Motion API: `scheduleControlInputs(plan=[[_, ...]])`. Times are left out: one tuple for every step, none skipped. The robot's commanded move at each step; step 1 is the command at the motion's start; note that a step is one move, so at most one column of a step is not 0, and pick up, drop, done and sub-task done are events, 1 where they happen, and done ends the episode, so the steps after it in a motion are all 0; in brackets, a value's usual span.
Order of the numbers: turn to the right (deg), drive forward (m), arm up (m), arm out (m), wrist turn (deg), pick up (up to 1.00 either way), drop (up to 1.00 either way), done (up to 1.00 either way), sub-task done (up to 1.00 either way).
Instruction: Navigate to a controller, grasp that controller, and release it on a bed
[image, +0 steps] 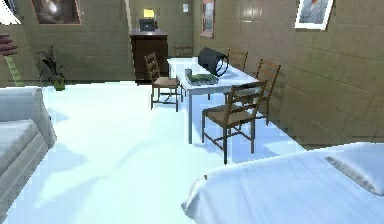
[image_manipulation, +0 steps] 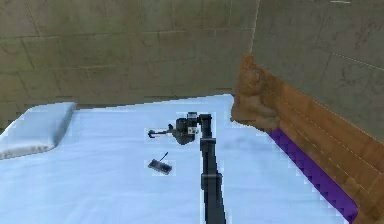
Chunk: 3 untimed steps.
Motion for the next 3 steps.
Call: scheduleControlInputs(plan=[[0.0,0.0,0.1,0.0,0.0,0.0,0.0,0.0,0.0],[0.0,0.0,0.0,-0.08,0.0,0.0,0.0,0.0,0.0],[0.0,0.0,0.0,0.0,0.0,0.0,0.0,1.0,0.0]])
